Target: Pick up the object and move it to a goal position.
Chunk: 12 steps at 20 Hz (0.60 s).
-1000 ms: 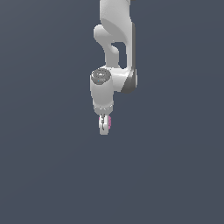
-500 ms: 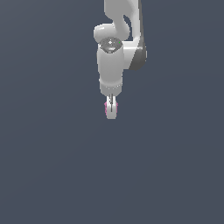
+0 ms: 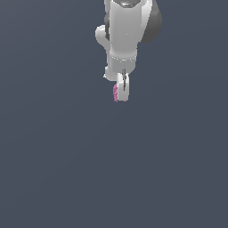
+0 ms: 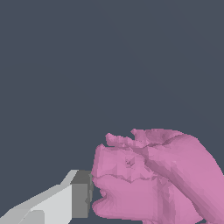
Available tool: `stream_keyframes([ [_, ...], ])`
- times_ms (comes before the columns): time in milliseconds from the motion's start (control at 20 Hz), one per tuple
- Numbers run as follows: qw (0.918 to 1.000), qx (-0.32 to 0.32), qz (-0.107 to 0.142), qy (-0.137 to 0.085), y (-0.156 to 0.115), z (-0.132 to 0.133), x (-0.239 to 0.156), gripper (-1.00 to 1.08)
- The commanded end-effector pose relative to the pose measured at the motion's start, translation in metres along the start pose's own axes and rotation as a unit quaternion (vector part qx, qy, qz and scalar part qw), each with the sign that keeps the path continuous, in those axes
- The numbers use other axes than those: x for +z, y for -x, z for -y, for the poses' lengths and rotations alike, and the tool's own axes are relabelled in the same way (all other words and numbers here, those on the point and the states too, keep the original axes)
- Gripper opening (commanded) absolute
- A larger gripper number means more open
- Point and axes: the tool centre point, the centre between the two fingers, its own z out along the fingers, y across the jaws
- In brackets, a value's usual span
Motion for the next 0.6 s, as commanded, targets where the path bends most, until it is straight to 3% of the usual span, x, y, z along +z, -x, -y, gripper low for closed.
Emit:
stream_keyframes([
  [0, 1.0000, 0.000, 0.000, 0.000, 0.007, -0.005, -0.018, -1.00],
  [550, 1.0000, -0.001, 0.000, 0.001, 0.024, -0.012, -0.058, -1.00],
])
